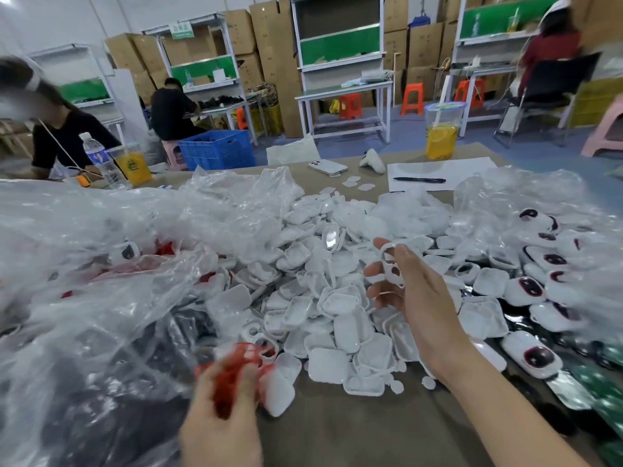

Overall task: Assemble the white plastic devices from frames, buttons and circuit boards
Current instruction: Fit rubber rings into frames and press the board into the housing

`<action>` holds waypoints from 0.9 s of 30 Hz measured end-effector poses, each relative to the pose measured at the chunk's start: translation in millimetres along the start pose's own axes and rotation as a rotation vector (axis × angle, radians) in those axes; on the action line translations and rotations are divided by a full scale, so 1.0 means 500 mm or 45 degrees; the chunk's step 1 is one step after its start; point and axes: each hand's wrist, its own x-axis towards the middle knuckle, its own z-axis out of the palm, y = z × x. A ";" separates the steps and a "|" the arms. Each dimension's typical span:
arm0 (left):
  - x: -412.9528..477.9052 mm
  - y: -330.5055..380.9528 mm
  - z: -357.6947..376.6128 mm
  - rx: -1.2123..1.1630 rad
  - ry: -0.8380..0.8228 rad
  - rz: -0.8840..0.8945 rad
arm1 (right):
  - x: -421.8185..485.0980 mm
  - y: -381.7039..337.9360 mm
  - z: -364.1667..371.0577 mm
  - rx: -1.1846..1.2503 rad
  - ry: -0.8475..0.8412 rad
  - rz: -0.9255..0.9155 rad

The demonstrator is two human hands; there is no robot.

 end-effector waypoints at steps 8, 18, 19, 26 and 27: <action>-0.058 -0.010 0.079 0.575 -0.725 0.893 | -0.006 0.001 0.006 -0.042 -0.020 -0.039; -0.057 0.002 0.102 0.675 -0.881 1.308 | -0.018 -0.004 -0.028 -0.107 0.037 -0.066; -0.053 0.007 0.107 0.658 -0.865 1.284 | -0.021 -0.006 -0.036 -0.123 0.042 -0.064; -0.016 0.066 0.181 0.340 -1.010 0.981 | -0.031 -0.030 -0.089 -0.242 0.070 -0.108; -0.013 0.072 0.200 0.293 -1.019 0.935 | -0.031 -0.032 -0.092 -0.254 0.061 -0.116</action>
